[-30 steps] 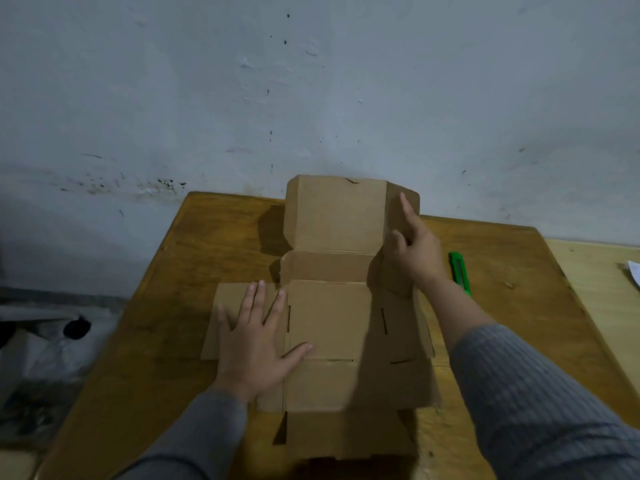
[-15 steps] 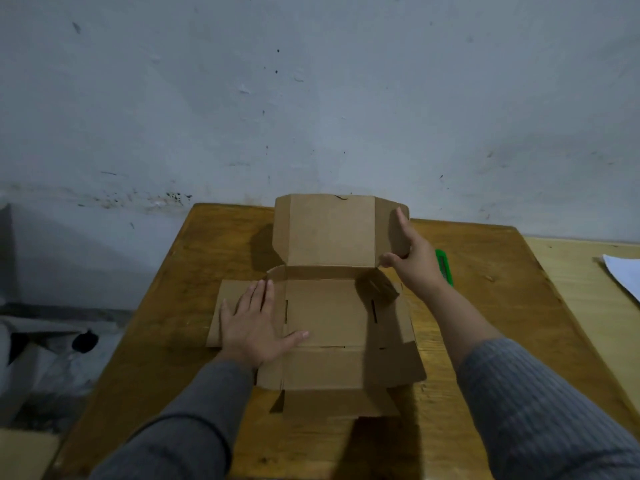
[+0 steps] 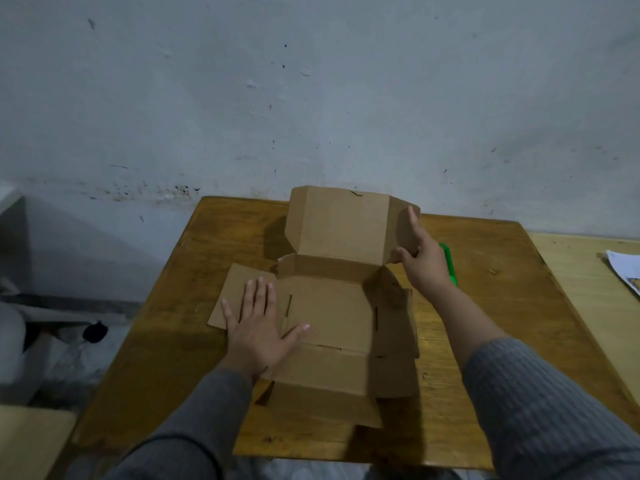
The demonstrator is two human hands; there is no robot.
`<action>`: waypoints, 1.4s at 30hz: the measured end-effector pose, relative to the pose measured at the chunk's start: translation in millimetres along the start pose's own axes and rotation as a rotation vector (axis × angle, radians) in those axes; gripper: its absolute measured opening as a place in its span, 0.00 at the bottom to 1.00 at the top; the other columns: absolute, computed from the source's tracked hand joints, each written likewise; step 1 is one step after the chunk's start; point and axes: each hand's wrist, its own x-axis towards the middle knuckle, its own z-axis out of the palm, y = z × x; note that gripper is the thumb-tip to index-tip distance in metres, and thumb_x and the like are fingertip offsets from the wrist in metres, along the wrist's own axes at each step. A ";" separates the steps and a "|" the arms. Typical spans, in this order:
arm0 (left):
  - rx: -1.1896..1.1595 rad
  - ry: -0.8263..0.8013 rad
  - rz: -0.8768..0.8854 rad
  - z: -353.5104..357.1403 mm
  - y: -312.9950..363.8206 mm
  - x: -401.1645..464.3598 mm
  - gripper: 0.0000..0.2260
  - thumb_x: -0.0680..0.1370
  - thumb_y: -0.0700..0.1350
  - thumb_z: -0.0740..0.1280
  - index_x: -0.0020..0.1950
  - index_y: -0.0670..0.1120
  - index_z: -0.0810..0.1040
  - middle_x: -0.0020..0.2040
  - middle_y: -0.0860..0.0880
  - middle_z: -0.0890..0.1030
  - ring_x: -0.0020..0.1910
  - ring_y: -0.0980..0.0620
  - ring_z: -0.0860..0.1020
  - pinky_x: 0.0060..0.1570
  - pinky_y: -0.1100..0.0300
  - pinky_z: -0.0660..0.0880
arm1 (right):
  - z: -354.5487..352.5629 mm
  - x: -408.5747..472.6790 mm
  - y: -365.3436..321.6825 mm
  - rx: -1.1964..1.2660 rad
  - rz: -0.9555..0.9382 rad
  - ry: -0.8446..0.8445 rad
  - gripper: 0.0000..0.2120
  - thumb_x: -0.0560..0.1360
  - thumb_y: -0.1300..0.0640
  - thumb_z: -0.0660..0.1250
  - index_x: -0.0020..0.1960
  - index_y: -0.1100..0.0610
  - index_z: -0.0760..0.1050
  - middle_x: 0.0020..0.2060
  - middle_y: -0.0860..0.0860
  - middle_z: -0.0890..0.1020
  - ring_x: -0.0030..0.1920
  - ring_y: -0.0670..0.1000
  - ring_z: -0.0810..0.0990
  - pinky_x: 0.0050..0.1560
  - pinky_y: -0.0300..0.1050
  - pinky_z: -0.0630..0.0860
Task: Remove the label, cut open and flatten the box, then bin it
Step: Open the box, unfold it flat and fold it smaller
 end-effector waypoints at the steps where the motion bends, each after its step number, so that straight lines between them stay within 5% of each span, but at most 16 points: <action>1: -0.022 0.003 0.010 2.1 -2.6 -6.0 0.49 0.69 0.77 0.46 0.76 0.48 0.31 0.76 0.49 0.29 0.75 0.48 0.29 0.68 0.36 0.30 | -2.3 -1.1 0.6 -0.017 -0.009 0.018 0.37 0.76 0.66 0.64 0.76 0.40 0.53 0.71 0.52 0.69 0.68 0.55 0.72 0.66 0.49 0.70; 4: 0.015 -0.030 0.085 11.6 -14.1 -21.5 0.53 0.66 0.80 0.49 0.76 0.49 0.30 0.75 0.49 0.28 0.71 0.48 0.27 0.68 0.34 0.31 | -3.1 -4.1 1.2 0.003 -0.012 0.038 0.37 0.76 0.65 0.66 0.75 0.40 0.55 0.71 0.51 0.70 0.67 0.54 0.72 0.63 0.46 0.71; 9: 0.047 -0.020 0.061 20.5 -16.5 -22.5 0.56 0.62 0.82 0.43 0.77 0.48 0.31 0.76 0.49 0.30 0.75 0.46 0.31 0.69 0.33 0.34 | -3.2 -8.8 9.1 0.104 0.010 -0.029 0.38 0.74 0.66 0.67 0.75 0.40 0.57 0.73 0.50 0.65 0.68 0.56 0.70 0.61 0.58 0.76; 16: 0.007 -0.089 -0.004 7.7 2.0 -9.8 0.56 0.63 0.81 0.46 0.76 0.46 0.29 0.74 0.48 0.26 0.74 0.46 0.28 0.68 0.34 0.32 | -3.5 -10.0 9.2 0.045 0.019 -0.109 0.39 0.73 0.68 0.67 0.75 0.40 0.57 0.73 0.51 0.66 0.69 0.54 0.68 0.64 0.49 0.71; 22: -0.072 -0.103 0.013 4.1 1.2 -5.8 0.56 0.63 0.81 0.47 0.75 0.46 0.27 0.74 0.49 0.26 0.74 0.48 0.29 0.70 0.35 0.32 | 0.6 -20.0 26.1 -0.138 0.046 -0.097 0.40 0.74 0.64 0.69 0.74 0.37 0.54 0.72 0.53 0.68 0.68 0.56 0.69 0.66 0.51 0.70; 24: -0.219 -0.010 -0.011 -5.9 3.7 -7.4 0.54 0.64 0.79 0.46 0.75 0.47 0.26 0.74 0.50 0.26 0.75 0.50 0.30 0.71 0.35 0.33 | 0.9 -21.5 24.8 -0.147 0.035 -0.098 0.40 0.74 0.64 0.69 0.74 0.36 0.53 0.72 0.53 0.68 0.69 0.56 0.69 0.66 0.51 0.70; 29: -0.302 0.523 0.127 -65.5 24.6 15.1 0.37 0.77 0.68 0.47 0.76 0.54 0.31 0.77 0.50 0.31 0.77 0.49 0.37 0.73 0.39 0.40 | -1.2 -26.7 21.8 -0.150 0.006 -0.099 0.42 0.74 0.65 0.69 0.74 0.34 0.52 0.71 0.53 0.68 0.69 0.57 0.69 0.66 0.53 0.70; 33: -0.516 0.455 0.214 -102.1 36.0 42.6 0.35 0.79 0.54 0.62 0.78 0.60 0.42 0.80 0.49 0.51 0.77 0.48 0.56 0.72 0.47 0.58 | -0.9 -29.2 26.6 -0.119 -0.015 -0.105 0.42 0.73 0.66 0.68 0.74 0.34 0.53 0.72 0.54 0.67 0.69 0.57 0.69 0.66 0.54 0.70; 35: -0.651 0.335 0.205 -103.0 34.5 50.5 0.36 0.79 0.48 0.66 0.78 0.60 0.47 0.70 0.48 0.71 0.62 0.55 0.73 0.69 0.52 0.66 | -1.6 -28.9 30.5 -0.110 -0.020 -0.113 0.42 0.74 0.67 0.68 0.74 0.35 0.53 0.72 0.54 0.67 0.69 0.57 0.69 0.66 0.54 0.70; 37: -0.701 0.285 0.171 -97.8 31.8 53.3 0.34 0.79 0.43 0.66 0.78 0.61 0.52 0.61 0.50 0.78 0.37 0.66 0.68 0.51 0.67 0.72 | -1.8 -29.2 32.9 -0.116 -0.036 -0.135 0.42 0.74 0.67 0.68 0.74 0.36 0.53 0.72 0.54 0.67 0.69 0.57 0.69 0.66 0.53 0.70; 38: -0.726 0.302 0.153 -96.9 31.0 52.8 0.33 0.79 0.41 0.66 0.77 0.61 0.55 0.64 0.49 0.77 0.33 0.66 0.64 0.43 0.73 0.69 | -1.9 -29.0 32.4 -0.129 -0.049 -0.136 0.42 0.74 0.66 0.68 0.75 0.36 0.52 0.71 0.54 0.68 0.69 0.56 0.69 0.66 0.53 0.70; 40: -0.732 0.364 0.148 -97.5 28.0 48.1 0.30 0.78 0.38 0.66 0.76 0.59 0.61 0.69 0.48 0.74 0.37 0.66 0.69 0.45 0.74 0.70 | -3.3 -27.7 29.1 -0.161 -0.101 -0.071 0.41 0.75 0.65 0.67 0.76 0.38 0.51 0.70 0.53 0.70 0.68 0.55 0.70 0.67 0.52 0.70; 42: -0.725 0.382 0.166 -98.2 23.3 41.5 0.30 0.77 0.37 0.67 0.75 0.59 0.65 0.73 0.49 0.70 0.58 0.59 0.76 0.63 0.63 0.69 | -8.3 -25.0 20.7 -0.140 -0.129 0.055 0.36 0.76 0.65 0.65 0.76 0.42 0.55 0.66 0.53 0.72 0.64 0.52 0.72 0.66 0.50 0.72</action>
